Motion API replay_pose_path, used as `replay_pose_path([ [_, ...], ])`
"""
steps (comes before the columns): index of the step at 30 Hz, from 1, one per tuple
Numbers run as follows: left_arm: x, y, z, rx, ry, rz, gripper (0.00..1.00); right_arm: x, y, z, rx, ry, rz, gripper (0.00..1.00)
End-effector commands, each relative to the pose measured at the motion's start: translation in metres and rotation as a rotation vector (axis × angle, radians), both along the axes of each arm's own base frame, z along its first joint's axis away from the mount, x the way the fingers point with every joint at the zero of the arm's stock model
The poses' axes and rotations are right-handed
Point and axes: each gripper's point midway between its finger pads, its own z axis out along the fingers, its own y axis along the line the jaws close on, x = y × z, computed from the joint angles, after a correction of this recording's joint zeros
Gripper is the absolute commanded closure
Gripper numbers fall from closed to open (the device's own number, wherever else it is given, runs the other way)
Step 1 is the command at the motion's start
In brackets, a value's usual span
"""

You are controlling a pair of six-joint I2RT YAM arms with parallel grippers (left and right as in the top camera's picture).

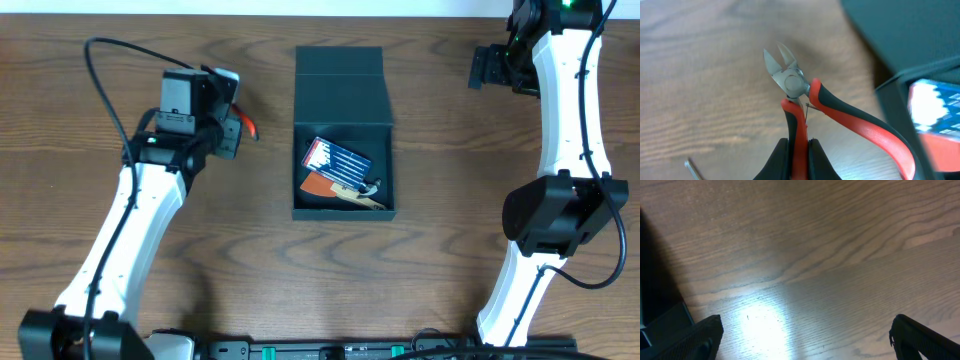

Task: Pack container
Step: 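Lift the pliers and carry them right over the black box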

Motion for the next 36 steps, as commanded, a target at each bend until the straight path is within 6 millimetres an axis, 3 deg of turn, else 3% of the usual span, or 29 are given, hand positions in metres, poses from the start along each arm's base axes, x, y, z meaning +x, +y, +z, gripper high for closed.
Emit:
replay_pose_path([
  [1, 0.001, -0.019, 0.03, -0.094, -0.055, -0.066, 0.94, 0.001, 0.001, 0.018, -0.002, -0.049, -0.013, 0.01],
  [9, -0.009, -0.066, 0.042, -0.147, -0.065, -0.208, 0.94, 0.001, 0.001, 0.018, -0.002, -0.049, -0.013, 0.01],
  [20, -0.046, -0.146, 0.043, -0.127, -0.072, -0.457, 0.94, 0.001, 0.001, 0.018, -0.002, -0.049, -0.013, 0.01],
  [28, -0.062, -0.172, 0.031, -0.122, -0.035, -0.528, 0.94, 0.001, 0.001, 0.017, -0.002, -0.049, -0.013, 0.01],
  [36, -0.072, -0.195, 0.002, -0.098, 0.039, -0.587, 0.94, 0.001, 0.001, 0.017, -0.002, -0.049, -0.013, 0.01],
])
